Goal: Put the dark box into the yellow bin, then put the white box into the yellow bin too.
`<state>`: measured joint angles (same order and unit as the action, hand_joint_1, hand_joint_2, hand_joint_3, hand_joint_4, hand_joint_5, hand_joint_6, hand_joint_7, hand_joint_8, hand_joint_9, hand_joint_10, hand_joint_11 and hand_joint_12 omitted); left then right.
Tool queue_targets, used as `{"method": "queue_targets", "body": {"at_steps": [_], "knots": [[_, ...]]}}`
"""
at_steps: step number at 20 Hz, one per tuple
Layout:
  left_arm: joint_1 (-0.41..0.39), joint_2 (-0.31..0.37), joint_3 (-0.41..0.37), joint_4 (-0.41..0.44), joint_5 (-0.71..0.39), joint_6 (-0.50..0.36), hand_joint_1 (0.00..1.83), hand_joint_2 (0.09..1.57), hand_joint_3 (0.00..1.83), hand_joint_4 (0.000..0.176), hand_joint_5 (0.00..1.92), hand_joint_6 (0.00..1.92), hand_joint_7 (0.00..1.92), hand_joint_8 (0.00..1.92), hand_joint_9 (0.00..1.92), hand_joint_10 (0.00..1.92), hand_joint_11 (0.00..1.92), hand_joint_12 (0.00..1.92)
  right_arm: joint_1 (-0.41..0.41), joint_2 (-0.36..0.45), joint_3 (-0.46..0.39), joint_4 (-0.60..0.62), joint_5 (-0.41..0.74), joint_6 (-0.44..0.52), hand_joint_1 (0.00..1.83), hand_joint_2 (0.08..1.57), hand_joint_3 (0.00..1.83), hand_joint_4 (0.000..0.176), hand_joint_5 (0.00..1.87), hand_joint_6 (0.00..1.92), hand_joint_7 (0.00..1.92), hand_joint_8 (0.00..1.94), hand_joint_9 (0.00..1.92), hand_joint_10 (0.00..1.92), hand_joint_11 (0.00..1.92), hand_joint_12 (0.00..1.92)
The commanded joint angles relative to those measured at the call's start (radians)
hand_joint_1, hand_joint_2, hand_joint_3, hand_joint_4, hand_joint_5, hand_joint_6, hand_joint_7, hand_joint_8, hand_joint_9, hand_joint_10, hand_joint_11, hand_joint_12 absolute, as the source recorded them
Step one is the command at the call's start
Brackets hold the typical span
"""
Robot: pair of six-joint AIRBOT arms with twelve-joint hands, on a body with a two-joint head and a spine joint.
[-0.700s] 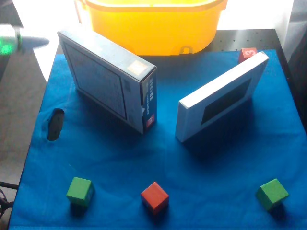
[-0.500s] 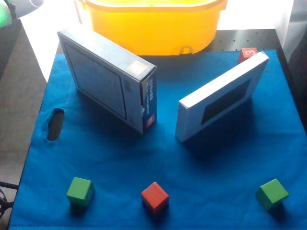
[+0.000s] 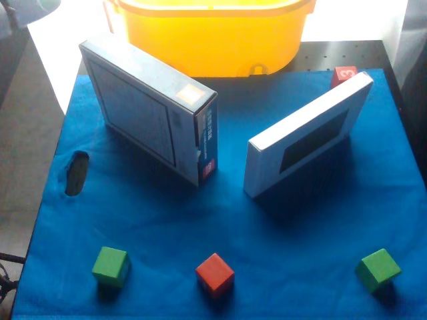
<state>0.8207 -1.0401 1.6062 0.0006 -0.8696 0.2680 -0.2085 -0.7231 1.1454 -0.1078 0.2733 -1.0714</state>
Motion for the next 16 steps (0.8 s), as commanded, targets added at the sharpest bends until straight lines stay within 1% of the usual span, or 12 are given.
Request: {"method": "queue_targets", "body": {"at_steps": [1,2,3,4,6,7,8,9,10,11,12,16], "knots": [[-0.010,0.019,-0.003,-0.042,-0.144,-0.007,0.12,0.95,0.00,0.051,0.13,0.00,0.18,0.00,0.05,0.00,0.00,0.00,0.009,0.003,-0.001,0.011,0.116,0.000,0.00,1.12,0.00,0.000,0.27,0.00,0.23,0.00,0.19,0.00,0.02,0.33],[-0.009,0.034,-0.015,-0.039,-0.158,-0.007,0.15,0.93,0.00,0.049,0.14,0.00,0.17,0.00,0.05,0.00,0.00,0.00,0.009,0.003,-0.001,0.012,0.116,0.000,0.00,1.13,0.00,0.000,0.27,0.00,0.22,0.00,0.19,0.00,0.03,0.34],[-0.009,0.050,-0.028,-0.034,-0.177,-0.007,0.16,0.94,0.00,0.072,0.17,0.02,0.19,0.01,0.07,0.01,0.00,0.00,0.009,0.003,-0.001,0.013,0.116,0.000,0.00,1.12,0.00,0.000,0.28,0.01,0.23,0.00,0.20,0.00,0.04,0.34],[-0.010,0.064,-0.039,-0.028,-0.185,-0.007,0.15,0.95,0.00,0.073,0.21,0.01,0.24,0.01,0.12,0.01,0.03,0.01,0.008,0.002,-0.001,0.013,0.116,0.000,0.00,1.13,0.00,0.000,0.29,0.01,0.24,0.01,0.20,0.01,0.04,0.34],[-0.010,0.092,-0.063,-0.009,-0.202,-0.009,0.14,0.95,0.00,0.056,0.20,0.00,0.25,0.00,0.14,0.01,0.05,0.02,0.003,0.000,0.000,0.015,0.116,0.000,0.00,1.10,0.00,0.000,0.29,0.01,0.23,0.00,0.19,0.00,0.02,0.33],[-0.010,0.105,-0.073,0.014,-0.216,-0.029,0.13,0.93,0.00,0.052,0.19,0.00,0.23,0.00,0.13,0.00,0.05,0.02,0.001,-0.003,0.001,0.017,0.116,0.000,0.00,1.11,0.00,0.000,0.29,0.00,0.23,0.00,0.19,0.00,0.01,0.33],[-0.010,0.111,-0.074,0.040,-0.230,-0.071,0.17,0.92,0.00,0.025,0.16,0.00,0.21,0.00,0.12,0.00,0.05,0.02,-0.002,-0.005,0.002,0.017,0.116,0.000,0.00,1.12,0.00,0.000,0.28,0.00,0.23,0.00,0.18,0.00,0.00,0.33],[-0.010,0.116,-0.079,0.060,-0.241,-0.092,0.22,0.88,0.00,0.010,0.12,0.00,0.17,0.00,0.10,0.00,0.05,0.02,-0.004,-0.005,0.002,0.017,0.116,0.000,0.00,1.13,0.00,0.000,0.29,0.00,0.24,0.01,0.19,0.01,0.01,0.33],[-0.010,0.127,-0.092,0.077,-0.246,-0.093,0.25,0.87,0.00,0.001,0.07,0.00,0.13,0.00,0.07,0.00,0.05,0.02,-0.006,-0.005,0.003,0.020,0.116,0.000,0.00,1.12,0.00,0.000,0.27,0.00,0.23,0.00,0.18,0.00,0.00,0.34],[-0.010,0.141,-0.107,0.099,-0.251,-0.093,0.26,0.87,0.00,0.004,0.06,0.00,0.11,0.00,0.05,0.00,0.05,0.02,-0.008,-0.008,0.005,0.023,0.116,0.000,0.00,1.11,0.00,0.000,0.26,0.00,0.23,0.00,0.18,0.00,0.00,0.34],[-0.010,0.151,-0.119,0.112,-0.257,-0.093,0.28,0.82,0.00,0.001,0.06,0.00,0.11,0.00,0.06,0.00,0.07,0.03,-0.009,-0.012,0.008,0.024,0.116,0.000,0.00,1.11,0.00,0.000,0.25,0.00,0.23,0.00,0.18,0.00,0.01,0.34],[-0.015,0.179,-0.163,0.160,-0.308,-0.093,0.26,0.79,0.00,0.000,0.01,0.00,0.05,0.00,0.01,0.00,0.05,0.02,-0.029,-0.023,0.015,0.028,0.116,0.000,0.00,1.11,0.00,0.000,0.26,0.00,0.25,0.01,0.18,0.00,0.00,0.35]]}}
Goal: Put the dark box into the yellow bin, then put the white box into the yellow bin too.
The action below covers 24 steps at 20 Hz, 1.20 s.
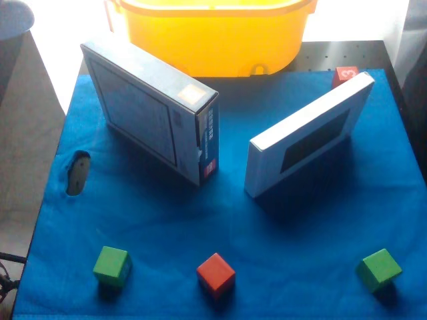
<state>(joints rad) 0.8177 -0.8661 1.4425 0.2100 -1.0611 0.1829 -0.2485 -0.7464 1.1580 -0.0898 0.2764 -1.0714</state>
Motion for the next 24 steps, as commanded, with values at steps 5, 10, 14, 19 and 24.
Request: {"method": "queue_targets", "body": {"at_steps": [5,10,14,19,24], "knots": [[-0.013,0.014,-0.023,-0.006,-0.129,-0.008,0.39,0.66,0.00,0.015,0.00,0.00,0.01,0.00,0.00,0.00,0.01,0.00,0.000,-0.022,0.017,0.016,0.113,0.000,0.01,1.03,0.00,0.000,0.24,0.00,0.22,0.00,0.14,0.01,0.04,0.12],[-0.106,0.017,-0.049,0.120,-0.079,-0.008,0.41,0.82,0.04,0.043,0.03,0.01,0.02,0.00,0.00,0.00,0.00,0.00,-0.002,-0.023,0.019,0.021,0.113,0.000,0.02,1.03,0.00,0.000,0.23,0.00,0.20,0.00,0.12,0.00,0.01,0.12],[-0.202,-0.023,-0.057,0.230,-0.049,-0.008,0.04,1.01,0.02,0.038,0.16,0.00,0.17,0.00,0.14,0.00,0.12,0.06,-0.009,-0.023,0.018,0.023,0.113,0.000,0.00,1.03,0.00,0.000,0.25,0.00,0.22,0.01,0.14,0.01,0.04,0.14],[-0.286,-0.088,-0.017,0.365,0.029,-0.077,0.67,0.72,0.00,0.071,0.00,0.00,0.03,0.00,0.02,0.00,0.04,0.04,-0.010,-0.024,0.018,0.024,0.113,0.000,0.00,1.05,0.00,0.000,0.26,0.00,0.23,0.00,0.16,0.00,0.01,0.26],[-0.342,-0.170,0.064,0.504,0.113,-0.186,0.54,0.72,0.00,0.054,0.00,0.00,0.06,0.01,0.05,0.01,0.03,0.05,-0.018,-0.025,0.017,0.024,0.113,0.000,0.00,1.02,0.00,0.000,0.24,0.00,0.22,0.00,0.12,0.00,0.00,0.19]]}}
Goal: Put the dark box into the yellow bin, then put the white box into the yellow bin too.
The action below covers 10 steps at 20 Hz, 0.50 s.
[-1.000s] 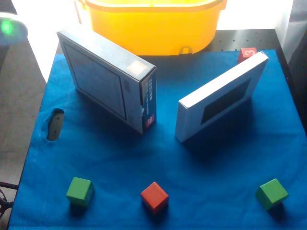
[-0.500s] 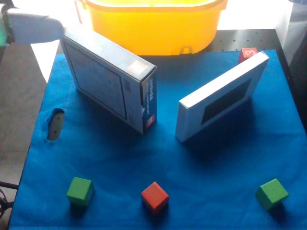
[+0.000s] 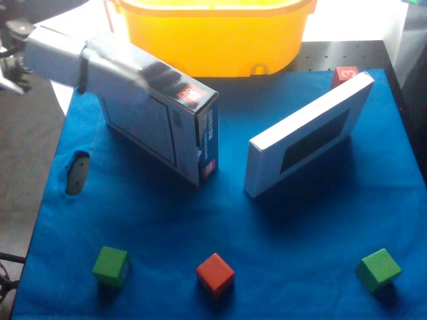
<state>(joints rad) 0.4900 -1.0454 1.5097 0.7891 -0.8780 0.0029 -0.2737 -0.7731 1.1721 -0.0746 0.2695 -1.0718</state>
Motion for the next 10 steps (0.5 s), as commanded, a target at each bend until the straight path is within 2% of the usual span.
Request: {"method": "queue_targets", "body": {"at_steps": [1,2,3,4,5,6,9,10], "knots": [[-0.015,-0.004,0.010,-0.064,-0.051,-0.009,0.60,0.64,0.00,0.047,0.00,0.00,0.04,0.00,0.04,0.01,0.04,0.05,0.007,0.002,0.002,0.009,0.120,0.001,0.00,1.02,0.00,0.000,0.27,0.00,0.22,0.00,0.15,0.00,0.00,0.26],[-0.015,-0.009,0.014,-0.060,-0.045,-0.009,0.66,0.71,0.00,0.053,0.00,0.00,0.01,0.00,0.01,0.00,0.01,0.01,0.007,0.002,0.002,0.009,0.120,0.001,0.00,1.05,0.00,0.000,0.28,0.00,0.25,0.00,0.19,0.00,0.00,0.37],[-0.015,-0.021,0.026,-0.044,-0.033,-0.019,0.69,0.74,0.00,0.061,0.00,0.00,0.00,0.00,0.00,0.00,0.00,0.00,0.007,0.002,0.002,0.009,0.120,0.001,0.00,1.04,0.00,0.000,0.28,0.00,0.26,0.00,0.19,0.00,0.00,0.39],[-0.015,-0.030,0.033,-0.028,-0.026,-0.032,0.73,0.77,0.02,0.053,0.00,0.00,0.00,0.00,0.00,0.00,0.00,0.00,0.007,0.002,0.002,0.009,0.120,0.001,0.00,1.05,0.00,0.000,0.26,0.00,0.24,0.00,0.16,0.00,0.00,0.30],[-0.015,-0.037,0.037,-0.017,-0.020,-0.039,0.76,0.77,0.01,0.009,0.00,0.00,0.00,0.00,0.00,0.00,0.03,0.01,0.007,0.002,0.002,0.009,0.120,0.001,0.00,1.06,0.00,0.000,0.26,0.00,0.24,0.00,0.17,0.01,0.00,0.31],[-0.015,-0.043,0.041,-0.010,-0.015,-0.041,0.74,0.75,0.01,0.000,0.00,0.00,0.00,0.00,0.01,0.00,0.04,0.02,0.007,0.002,0.002,0.009,0.121,0.001,0.00,1.05,0.00,0.000,0.27,0.00,0.24,0.00,0.16,0.00,0.00,0.31],[-0.014,-0.055,0.050,0.024,-0.010,-0.077,0.73,0.76,0.00,0.000,0.00,0.00,0.00,0.00,0.00,0.00,0.02,0.01,0.007,0.002,-0.001,0.009,0.121,0.001,0.00,1.00,0.00,0.000,0.28,0.00,0.26,0.00,0.18,0.00,0.00,0.53],[-0.012,-0.056,0.049,0.030,-0.009,-0.081,0.73,0.74,0.00,0.009,0.00,0.00,0.00,0.00,0.00,0.00,0.01,0.01,0.007,0.002,-0.001,0.009,0.121,0.001,0.00,1.01,0.00,0.000,0.28,0.00,0.26,0.00,0.19,0.00,0.00,0.60]]}}
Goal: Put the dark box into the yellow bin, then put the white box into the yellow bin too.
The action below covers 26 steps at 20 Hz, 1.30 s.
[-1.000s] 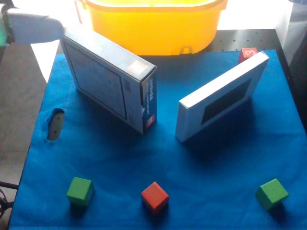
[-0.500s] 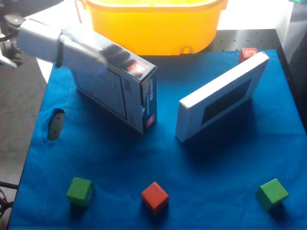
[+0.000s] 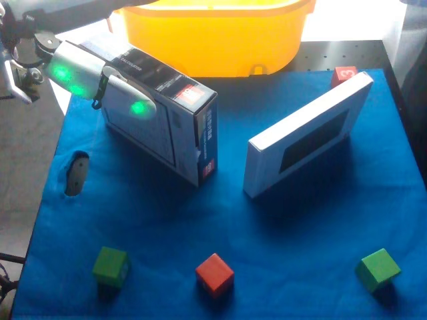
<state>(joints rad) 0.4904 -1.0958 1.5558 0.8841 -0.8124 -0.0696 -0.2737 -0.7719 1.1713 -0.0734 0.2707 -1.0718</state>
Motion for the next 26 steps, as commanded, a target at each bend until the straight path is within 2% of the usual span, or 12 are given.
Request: {"method": "queue_targets", "body": {"at_steps": [1,4,6,8,11,14,15,17,20,23,25,26], "knots": [[-0.008,-0.005,0.002,-0.065,-0.075,-0.009,0.74,0.72,0.00,0.006,0.00,0.00,0.00,0.00,0.00,0.00,0.01,0.01,0.007,0.001,-0.001,0.008,0.120,0.001,0.00,1.02,0.00,0.000,0.29,0.00,0.26,0.00,0.19,0.00,0.00,0.64],[0.006,-0.009,-0.001,-0.049,-0.066,-0.012,0.67,0.72,0.00,0.000,0.00,0.00,0.00,0.00,0.00,0.00,0.03,0.01,0.004,0.002,-0.002,0.008,0.120,0.001,0.00,0.97,0.00,0.000,0.29,0.00,0.28,0.00,0.20,0.00,0.00,0.71],[0.013,-0.016,0.002,-0.040,-0.059,-0.016,0.62,0.71,0.00,0.000,0.00,0.00,0.00,0.00,0.01,0.00,0.06,0.03,0.004,0.002,-0.003,0.008,0.120,0.001,0.00,0.99,0.00,0.000,0.29,0.00,0.29,0.00,0.20,0.00,0.00,0.51],[0.015,-0.022,0.004,-0.023,-0.054,-0.026,0.59,0.72,0.00,0.000,0.00,0.00,0.00,0.00,0.02,0.01,0.10,0.05,0.003,0.002,-0.004,0.008,0.120,0.001,0.00,0.96,0.00,0.000,0.29,0.00,0.29,0.00,0.21,0.00,0.00,0.78],[0.015,-0.030,0.004,0.008,-0.042,-0.039,0.63,0.65,0.00,0.000,0.00,0.00,0.03,0.00,0.08,0.01,0.13,0.07,0.003,0.002,-0.004,0.008,0.120,0.001,0.00,0.94,0.00,0.000,0.28,0.00,0.27,0.00,0.19,0.00,0.00,0.87],[0.015,-0.045,0.015,0.039,-0.029,-0.056,0.67,0.57,0.00,0.033,0.00,0.00,0.03,0.00,0.06,0.01,0.11,0.06,0.003,0.002,-0.005,0.008,0.120,0.001,0.00,0.97,0.00,0.000,0.28,0.00,0.27,0.00,0.21,0.00,0.00,0.92],[0.016,-0.048,0.019,0.042,-0.027,-0.062,0.66,0.53,0.00,0.027,0.00,0.00,0.03,0.00,0.06,0.00,0.09,0.06,0.003,0.002,-0.006,0.008,0.120,0.001,0.00,0.96,0.00,0.000,0.27,0.01,0.26,0.01,0.17,0.03,0.00,0.63],[0.020,-0.050,0.024,0.045,-0.018,-0.062,0.69,0.53,0.00,0.001,0.00,0.00,0.07,0.01,0.09,0.01,0.12,0.07,0.003,0.003,-0.006,0.008,0.120,0.001,0.00,0.95,0.00,0.000,0.28,0.00,0.27,0.00,0.18,0.01,0.00,0.49],[0.025,-0.062,0.030,0.075,0.005,-0.063,0.61,0.58,0.01,0.014,0.00,0.00,0.07,0.01,0.10,0.02,0.18,0.10,0.003,0.003,-0.007,0.008,0.120,0.001,0.00,0.97,0.00,0.000,0.26,0.00,0.24,0.00,0.17,0.00,0.00,0.65],[0.026,-0.095,0.064,0.120,0.025,-0.097,0.58,0.63,0.01,0.000,0.00,0.00,0.08,0.00,0.13,0.01,0.21,0.12,0.003,0.003,-0.008,0.008,0.120,0.001,0.00,0.99,0.00,0.000,0.27,0.00,0.25,0.00,0.20,0.00,0.00,0.78],[0.034,-0.115,0.086,0.139,0.035,-0.121,0.81,0.66,0.00,0.070,0.21,0.01,0.24,0.01,0.27,0.01,0.29,0.14,0.003,0.003,-0.009,0.008,0.121,0.001,0.00,0.95,0.00,0.000,0.28,0.00,0.26,0.00,0.18,0.01,0.00,0.49],[0.035,-0.117,0.088,0.140,0.037,-0.121,0.81,0.66,0.00,0.070,0.21,0.01,0.24,0.01,0.27,0.01,0.29,0.14,0.003,0.003,-0.009,0.008,0.121,0.001,0.00,0.95,0.00,0.000,0.28,0.00,0.26,0.00,0.18,0.01,0.00,0.49]]}}
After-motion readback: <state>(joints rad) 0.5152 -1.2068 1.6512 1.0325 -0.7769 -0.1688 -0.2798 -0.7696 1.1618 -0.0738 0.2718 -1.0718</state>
